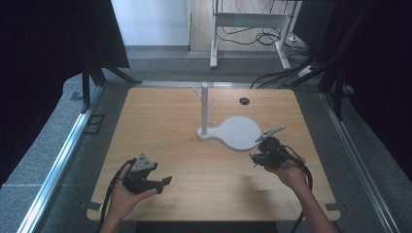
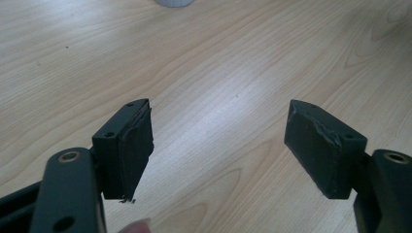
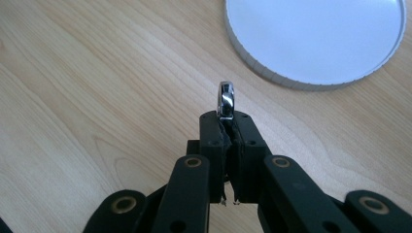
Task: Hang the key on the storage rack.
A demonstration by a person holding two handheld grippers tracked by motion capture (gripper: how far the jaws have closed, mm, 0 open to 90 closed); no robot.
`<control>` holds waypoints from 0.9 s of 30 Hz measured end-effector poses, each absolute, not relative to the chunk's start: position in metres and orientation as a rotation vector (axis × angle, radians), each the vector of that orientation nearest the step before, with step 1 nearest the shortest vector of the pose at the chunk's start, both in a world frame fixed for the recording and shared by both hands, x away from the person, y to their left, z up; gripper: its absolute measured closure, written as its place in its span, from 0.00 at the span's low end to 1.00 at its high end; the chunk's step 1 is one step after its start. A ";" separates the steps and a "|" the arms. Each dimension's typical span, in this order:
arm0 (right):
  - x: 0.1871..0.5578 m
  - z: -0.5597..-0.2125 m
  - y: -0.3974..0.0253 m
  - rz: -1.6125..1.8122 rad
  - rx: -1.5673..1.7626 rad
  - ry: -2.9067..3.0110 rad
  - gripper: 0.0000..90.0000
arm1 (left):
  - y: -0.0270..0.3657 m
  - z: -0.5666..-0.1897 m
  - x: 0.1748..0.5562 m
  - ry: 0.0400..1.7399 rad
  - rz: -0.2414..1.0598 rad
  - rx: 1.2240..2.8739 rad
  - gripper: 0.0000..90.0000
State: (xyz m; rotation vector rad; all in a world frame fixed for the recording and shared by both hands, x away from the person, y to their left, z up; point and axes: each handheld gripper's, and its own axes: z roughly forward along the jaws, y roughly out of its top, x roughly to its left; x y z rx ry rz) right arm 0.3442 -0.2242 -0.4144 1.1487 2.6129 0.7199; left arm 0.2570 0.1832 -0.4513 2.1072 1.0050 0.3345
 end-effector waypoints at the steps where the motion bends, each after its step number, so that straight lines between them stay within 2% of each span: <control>1: 0.345 -0.414 -0.224 0.725 1.153 2.610 0.94 | 0.183 -0.451 0.257 1.002 0.329 2.107 0.29; 27: 0.373 -0.387 -0.208 0.774 1.148 2.551 0.94 | 0.194 -0.450 0.256 1.027 0.319 2.076 0.30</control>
